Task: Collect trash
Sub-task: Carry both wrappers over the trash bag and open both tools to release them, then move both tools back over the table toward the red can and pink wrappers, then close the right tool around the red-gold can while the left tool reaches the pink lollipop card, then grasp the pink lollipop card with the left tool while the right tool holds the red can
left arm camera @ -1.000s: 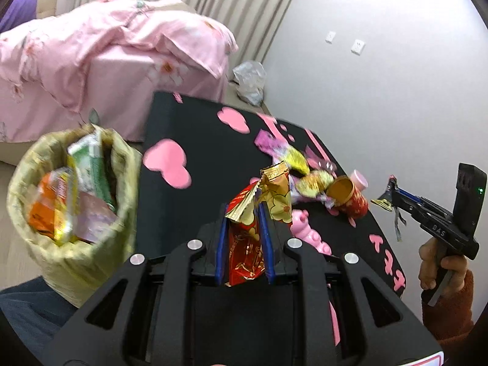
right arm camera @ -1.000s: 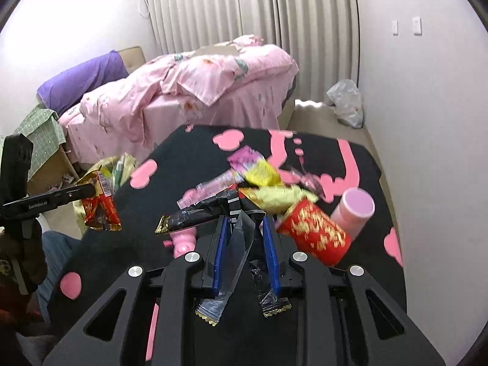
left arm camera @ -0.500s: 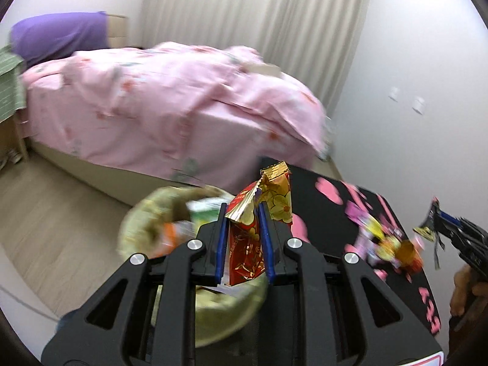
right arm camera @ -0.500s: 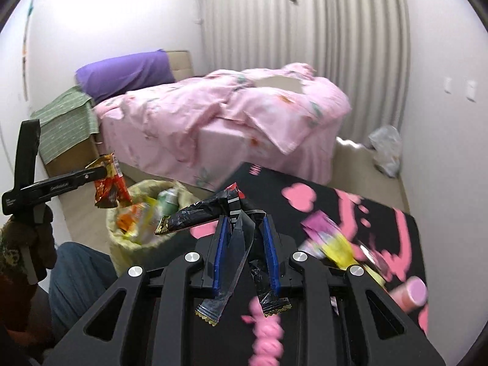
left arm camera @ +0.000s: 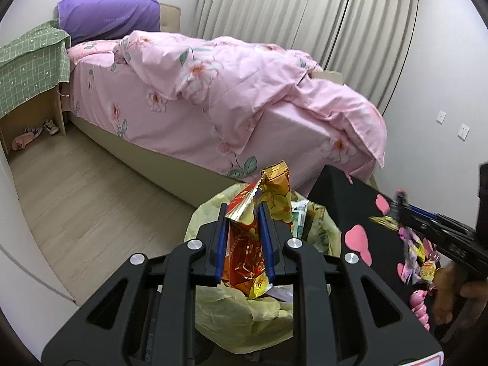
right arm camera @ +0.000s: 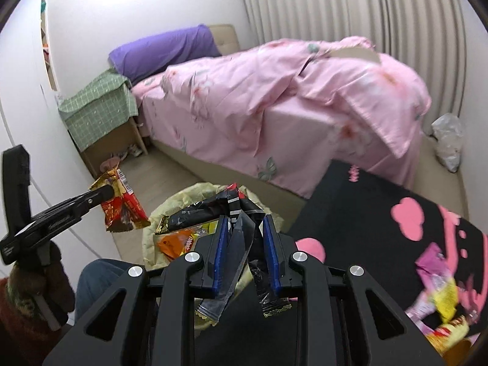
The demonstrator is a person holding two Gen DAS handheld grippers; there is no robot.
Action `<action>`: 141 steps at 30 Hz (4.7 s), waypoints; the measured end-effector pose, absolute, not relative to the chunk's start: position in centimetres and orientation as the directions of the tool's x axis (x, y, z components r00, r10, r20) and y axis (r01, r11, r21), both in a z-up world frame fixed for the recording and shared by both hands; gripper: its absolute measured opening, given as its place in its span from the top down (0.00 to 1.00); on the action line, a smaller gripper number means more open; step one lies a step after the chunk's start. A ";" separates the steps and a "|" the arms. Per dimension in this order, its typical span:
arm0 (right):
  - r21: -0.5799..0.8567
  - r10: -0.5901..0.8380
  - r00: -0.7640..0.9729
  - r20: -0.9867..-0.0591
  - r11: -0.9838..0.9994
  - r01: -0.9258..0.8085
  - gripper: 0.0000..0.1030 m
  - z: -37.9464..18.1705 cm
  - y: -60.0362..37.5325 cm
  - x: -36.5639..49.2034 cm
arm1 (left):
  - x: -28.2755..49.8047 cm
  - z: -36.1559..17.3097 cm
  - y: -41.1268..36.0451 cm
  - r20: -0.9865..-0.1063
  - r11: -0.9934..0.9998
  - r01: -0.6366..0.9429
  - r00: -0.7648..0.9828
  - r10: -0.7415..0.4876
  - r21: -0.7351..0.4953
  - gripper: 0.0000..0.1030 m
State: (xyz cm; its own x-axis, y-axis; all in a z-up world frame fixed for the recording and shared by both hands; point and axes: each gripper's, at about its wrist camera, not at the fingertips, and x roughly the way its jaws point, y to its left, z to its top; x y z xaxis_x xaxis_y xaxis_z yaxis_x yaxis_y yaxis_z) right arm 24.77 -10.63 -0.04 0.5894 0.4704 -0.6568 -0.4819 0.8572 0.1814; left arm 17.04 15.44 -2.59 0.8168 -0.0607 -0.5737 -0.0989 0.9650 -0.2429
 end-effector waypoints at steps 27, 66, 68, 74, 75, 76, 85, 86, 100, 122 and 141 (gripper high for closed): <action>0.204 0.516 0.414 -0.750 0.776 -0.597 0.55 -8.2 -4.8 27.7 | 25.7 -6.9 16.3 -0.650 0.912 -0.049 0.717 -0.252 -0.408 0.55; -0.014 -0.003 0.770 -0.638 1.000 -0.007 0.29 -4.2 -41.6 8.0 | 19.5 -3.8 -11.6 -0.554 0.783 0.582 0.586 -0.591 -0.220 0.46; 0.011 0.003 0.770 -0.638 1.000 0.004 0.29 -4.9 -42.7 7.5 | 19.6 -4.9 -13.9 -0.576 0.750 0.628 0.541 -0.613 -0.209 0.46; -0.023 -0.013 0.759 -0.651 1.000 -0.002 0.29 -6.5 -43.4 7.0 | 21.6 -7.9 -17.7 -0.638 0.716 0.641 0.434 -0.636 -0.277 0.46; -0.031 -0.003 0.758 -0.653 0.999 -0.023 0.29 -6.7 -43.4 7.0 | 21.7 -8.1 -18.0 -0.642 0.711 0.646 0.426 -0.638 -0.277 0.45; -0.037 0.008 0.756 -0.654 0.998 -0.043 0.29 -6.8 -43.3 7.2 | 21.8 -8.4 -18.5 -0.649 0.702 0.657 0.413 -0.639 -0.274 0.43; -0.292 0.003 0.762 -0.648 0.923 -0.252 0.29 -7.4 -39.3 11.3 | 21.9 -8.5 -17.7 -0.650 0.757 0.599 0.471 -0.596 -0.261 0.43; -0.331 -0.017 0.753 -0.658 0.905 -0.269 0.29 -7.9 -38.6 12.0 | 21.9 -8.4 -17.1 -0.645 0.764 0.590 0.482 -0.593 -0.262 0.43; -0.142 0.023 0.730 -0.683 0.976 -0.164 0.52 -6.7 -40.3 10.0 | 21.2 -7.6 -12.9 -0.605 0.770 0.550 0.505 -0.616 -0.324 0.42; 0.233 -0.005 0.846 -0.533 0.960 0.153 0.52 -7.5 -49.7 1.3 | 28.6 -9.7 -35.8 -0.768 0.755 0.532 0.271 -0.581 -0.384 0.38; 0.248 0.062 0.852 -0.520 0.965 0.082 0.52 -7.4 -47.1 2.1 | 25.4 -8.6 -31.0 -0.753 0.755 0.565 0.322 -0.574 -0.333 0.86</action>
State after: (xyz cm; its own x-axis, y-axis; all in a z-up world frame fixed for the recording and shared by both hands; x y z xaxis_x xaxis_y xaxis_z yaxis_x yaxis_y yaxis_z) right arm 2.13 -47.10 -7.39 0.8519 0.0619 -0.5201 0.0816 0.9652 0.2484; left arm 25.38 -30.97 -8.61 0.3221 -0.5736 -0.7531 0.5649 0.7548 -0.3333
